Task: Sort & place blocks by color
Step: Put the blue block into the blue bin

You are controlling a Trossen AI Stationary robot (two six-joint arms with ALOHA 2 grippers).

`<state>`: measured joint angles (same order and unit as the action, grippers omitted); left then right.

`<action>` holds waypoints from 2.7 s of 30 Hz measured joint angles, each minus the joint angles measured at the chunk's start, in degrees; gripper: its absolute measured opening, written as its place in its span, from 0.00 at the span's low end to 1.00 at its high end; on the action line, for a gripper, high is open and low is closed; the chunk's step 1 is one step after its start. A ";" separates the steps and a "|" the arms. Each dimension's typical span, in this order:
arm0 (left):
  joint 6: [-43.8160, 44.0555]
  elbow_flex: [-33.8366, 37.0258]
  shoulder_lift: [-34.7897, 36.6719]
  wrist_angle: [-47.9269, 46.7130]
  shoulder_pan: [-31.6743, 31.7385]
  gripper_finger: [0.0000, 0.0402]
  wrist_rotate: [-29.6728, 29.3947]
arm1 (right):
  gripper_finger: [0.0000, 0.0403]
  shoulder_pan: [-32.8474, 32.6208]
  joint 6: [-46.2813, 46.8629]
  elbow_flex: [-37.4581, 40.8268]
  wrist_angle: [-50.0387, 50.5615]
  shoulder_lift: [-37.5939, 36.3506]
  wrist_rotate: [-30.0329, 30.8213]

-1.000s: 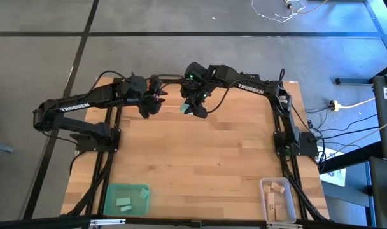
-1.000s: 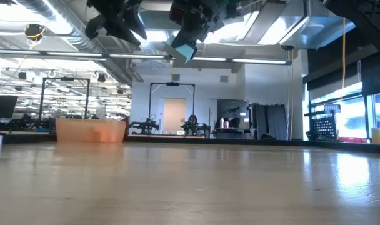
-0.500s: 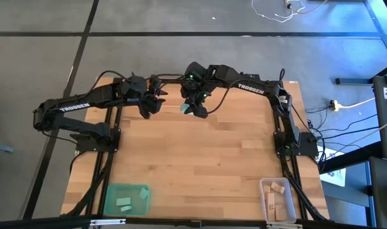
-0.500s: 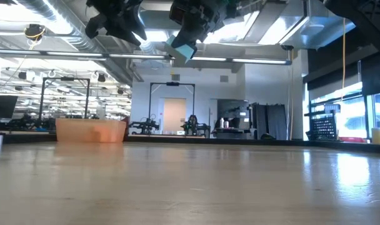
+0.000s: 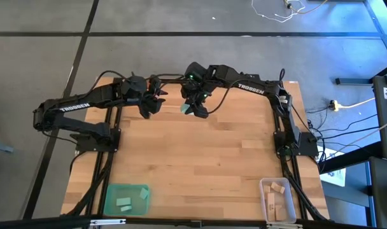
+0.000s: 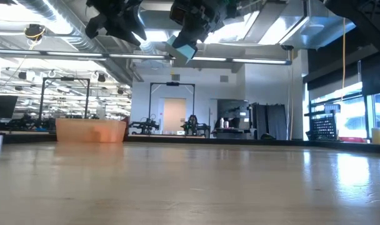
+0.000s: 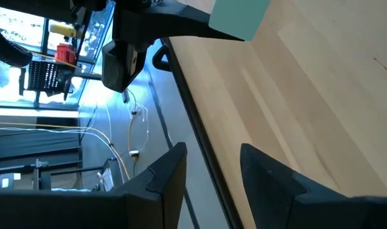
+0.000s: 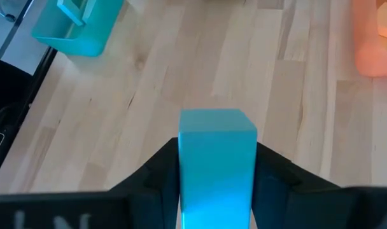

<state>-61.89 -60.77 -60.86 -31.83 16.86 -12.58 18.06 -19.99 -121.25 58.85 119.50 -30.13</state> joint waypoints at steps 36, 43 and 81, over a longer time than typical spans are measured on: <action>-7.70 0.00 0.00 0.01 -0.02 0.59 -7.20 | 0.33 0.11 -2.76 0.00 2.27 0.00 0.06; -4.26 0.00 0.00 0.07 -0.02 0.59 -7.23 | 0.33 0.09 -2.75 0.00 2.27 0.00 0.06; 1.86 -0.02 -4.67 6.89 -2.59 0.59 13.33 | 0.33 0.17 -3.02 -0.02 1.77 0.00 -5.13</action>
<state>-60.03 -60.80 -65.53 -24.95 14.27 0.75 18.24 -23.00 -121.27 60.62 119.50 -35.26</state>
